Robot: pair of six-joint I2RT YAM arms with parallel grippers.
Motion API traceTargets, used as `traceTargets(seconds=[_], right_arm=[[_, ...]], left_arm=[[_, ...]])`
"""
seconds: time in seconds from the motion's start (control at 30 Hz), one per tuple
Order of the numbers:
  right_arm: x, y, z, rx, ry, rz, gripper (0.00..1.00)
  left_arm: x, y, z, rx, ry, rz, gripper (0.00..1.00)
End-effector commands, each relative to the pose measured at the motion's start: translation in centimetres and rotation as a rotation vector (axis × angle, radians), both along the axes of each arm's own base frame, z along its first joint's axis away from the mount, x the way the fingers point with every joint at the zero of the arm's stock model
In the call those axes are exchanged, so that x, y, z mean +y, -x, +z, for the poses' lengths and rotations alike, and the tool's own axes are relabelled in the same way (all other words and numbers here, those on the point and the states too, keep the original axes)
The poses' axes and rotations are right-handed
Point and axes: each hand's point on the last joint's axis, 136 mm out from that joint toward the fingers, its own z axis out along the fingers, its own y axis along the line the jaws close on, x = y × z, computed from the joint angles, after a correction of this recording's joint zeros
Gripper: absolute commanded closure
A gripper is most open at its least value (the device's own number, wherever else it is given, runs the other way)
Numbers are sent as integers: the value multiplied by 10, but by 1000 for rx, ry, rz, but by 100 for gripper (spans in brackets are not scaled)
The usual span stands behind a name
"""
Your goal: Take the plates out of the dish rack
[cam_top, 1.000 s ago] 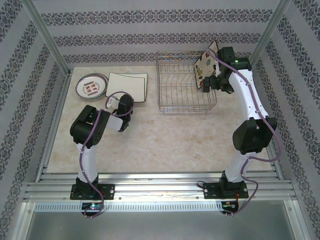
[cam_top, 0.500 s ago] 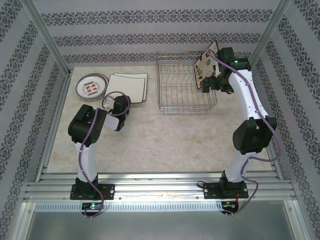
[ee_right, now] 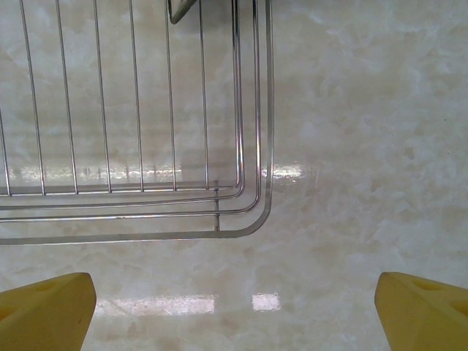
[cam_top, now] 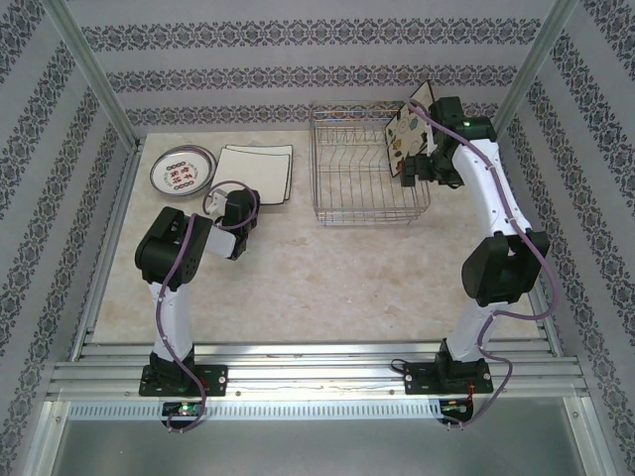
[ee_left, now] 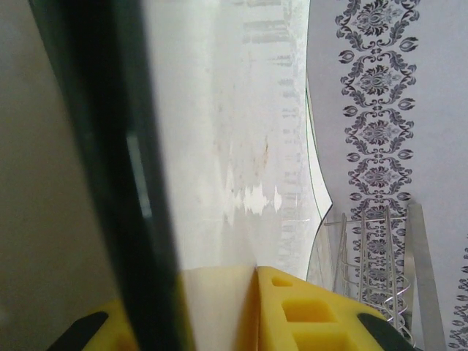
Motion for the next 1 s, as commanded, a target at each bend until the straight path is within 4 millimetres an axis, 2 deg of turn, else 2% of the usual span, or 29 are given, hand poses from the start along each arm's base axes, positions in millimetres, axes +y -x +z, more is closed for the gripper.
traceTargets(seconds=[0.0,0.17,0.43,0.63,0.97], right_arm=[[8,4,10,-28,-8,28,2],[6,5,10,-27,-7,25,2],[6,6,7,-26,-14,25,2],[7,6,6,-30,-23,22,2],[10,4,0,-37,-53,13,2]], left_arm=[[-16,-6,-2,9,-29,-65,79],[-21,-5,-6,23,-31,-69,75],[-19,3,-10,83,-65,-56,55],[-20,7,-4,147,-138,-71,52],[-16,23,-7,282,-278,-108,45]])
